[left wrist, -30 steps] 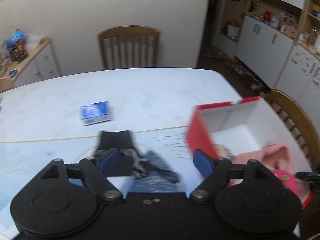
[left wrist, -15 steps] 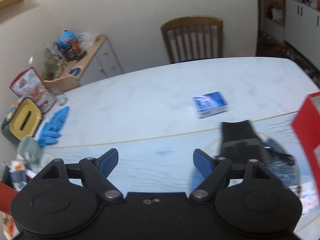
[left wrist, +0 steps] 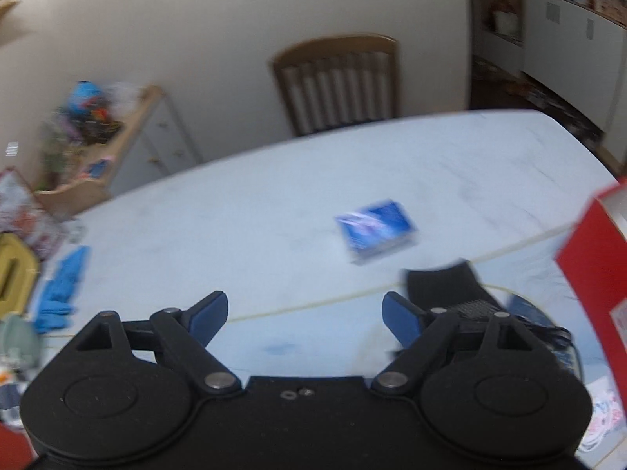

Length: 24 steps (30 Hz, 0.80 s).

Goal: Organize objects
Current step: 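Return the left gripper to the black dotted glove and grasp it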

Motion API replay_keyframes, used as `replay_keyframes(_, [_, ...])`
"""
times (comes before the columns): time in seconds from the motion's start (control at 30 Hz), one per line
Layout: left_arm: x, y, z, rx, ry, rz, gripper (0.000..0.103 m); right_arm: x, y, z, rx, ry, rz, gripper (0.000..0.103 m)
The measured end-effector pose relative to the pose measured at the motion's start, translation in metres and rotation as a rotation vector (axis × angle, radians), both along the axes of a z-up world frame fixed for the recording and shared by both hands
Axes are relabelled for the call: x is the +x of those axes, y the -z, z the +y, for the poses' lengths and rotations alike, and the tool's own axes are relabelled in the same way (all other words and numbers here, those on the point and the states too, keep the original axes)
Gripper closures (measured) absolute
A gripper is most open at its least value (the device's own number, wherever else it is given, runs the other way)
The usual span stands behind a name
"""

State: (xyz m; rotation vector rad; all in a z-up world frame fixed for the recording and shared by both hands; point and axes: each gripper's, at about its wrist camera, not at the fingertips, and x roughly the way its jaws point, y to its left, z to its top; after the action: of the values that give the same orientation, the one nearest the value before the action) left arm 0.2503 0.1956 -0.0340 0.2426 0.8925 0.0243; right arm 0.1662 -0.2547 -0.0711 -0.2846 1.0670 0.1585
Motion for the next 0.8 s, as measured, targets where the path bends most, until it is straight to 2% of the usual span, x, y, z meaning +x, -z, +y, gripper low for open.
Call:
replay_keyframes(0.17, [0.015,0.041,-0.032,-0.07,0.031,0.054,0.017,-0.001,0.001,0.001,0.002,-0.003,0.001,0.097])
replay_keyframes(0.37, [0.035,0.064,-0.05,-0.17,0.015,0.1,0.007,-0.001,0.002,0.001,0.002,0.006,0.003,0.097])
replay_keyframes(0.57, [0.052,0.082,-0.057,-0.214,-0.041,0.143,0.005,0.0,0.002,0.0,0.007,0.016,0.008,0.097])
replay_keyframes(0.8, [0.061,0.1,-0.062,-0.221,-0.077,0.181,0.005,0.001,0.001,-0.001,0.011,0.025,0.014,0.097])
